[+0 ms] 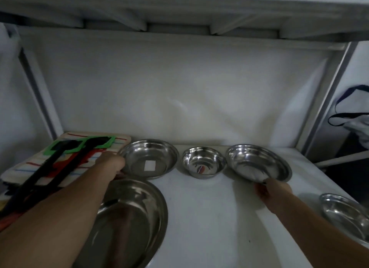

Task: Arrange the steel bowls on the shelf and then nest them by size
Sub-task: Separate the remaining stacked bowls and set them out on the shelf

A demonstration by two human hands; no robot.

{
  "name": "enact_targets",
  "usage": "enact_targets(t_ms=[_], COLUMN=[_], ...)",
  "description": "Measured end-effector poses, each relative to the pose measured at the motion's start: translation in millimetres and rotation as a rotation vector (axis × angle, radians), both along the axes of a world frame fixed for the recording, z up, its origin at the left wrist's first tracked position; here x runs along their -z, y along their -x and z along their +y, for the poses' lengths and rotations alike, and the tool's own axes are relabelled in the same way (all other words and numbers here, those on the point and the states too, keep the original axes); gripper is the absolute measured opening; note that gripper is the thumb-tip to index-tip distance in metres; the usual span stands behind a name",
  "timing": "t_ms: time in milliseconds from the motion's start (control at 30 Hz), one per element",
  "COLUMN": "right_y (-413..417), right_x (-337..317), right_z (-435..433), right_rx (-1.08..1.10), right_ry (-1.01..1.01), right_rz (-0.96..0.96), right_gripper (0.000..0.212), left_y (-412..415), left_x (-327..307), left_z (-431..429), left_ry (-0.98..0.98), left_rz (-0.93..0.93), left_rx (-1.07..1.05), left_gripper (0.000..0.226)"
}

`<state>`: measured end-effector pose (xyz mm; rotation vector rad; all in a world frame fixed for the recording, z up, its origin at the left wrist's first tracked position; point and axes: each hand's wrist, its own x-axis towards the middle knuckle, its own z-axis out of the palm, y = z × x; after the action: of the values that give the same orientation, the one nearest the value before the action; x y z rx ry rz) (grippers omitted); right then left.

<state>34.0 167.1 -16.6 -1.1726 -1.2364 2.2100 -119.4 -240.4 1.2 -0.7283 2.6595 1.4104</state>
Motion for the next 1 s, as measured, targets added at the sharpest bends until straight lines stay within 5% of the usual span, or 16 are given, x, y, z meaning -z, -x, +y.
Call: enact_targets(t_ms=[100, 200, 367, 667, 933, 1000], right_y=[-5, -21, -58, -143, -176, -178], right_x=[-15, -36, -90, -151, -134, -127], right_z=[2, 1, -10, -57, -41, -36], right_rx=[0.046, 0.04, -0.168, -0.512, -0.509, -0.517], right_ry=[-0.009, -0.016, -0.141, -0.348, -0.641, -0.566], right_rz=[0.036, 0.124, 0.273, 0.186, 0.076, 0.059], right_gripper=[0.027, 0.007, 0.015, 0.031, 0.022, 0.034], left_y=[-6, -20, -86, -225, -274, -282], left_x=[-25, -64, -119, -126, -124, -122], left_z=[2, 1, 31, 108, 120, 121], left_ry=[-0.291, -0.359, -0.524, -0.645, -0.697, -0.729], left_rz=[0.09, 0.219, 0.358, 0.221, 0.198, 0.181], left_rx=[-0.053, -0.068, 0.008, 0.249, 0.315, 0.326], left_gripper=[0.034, 0.038, 0.02, 0.012, 0.01, 0.009])
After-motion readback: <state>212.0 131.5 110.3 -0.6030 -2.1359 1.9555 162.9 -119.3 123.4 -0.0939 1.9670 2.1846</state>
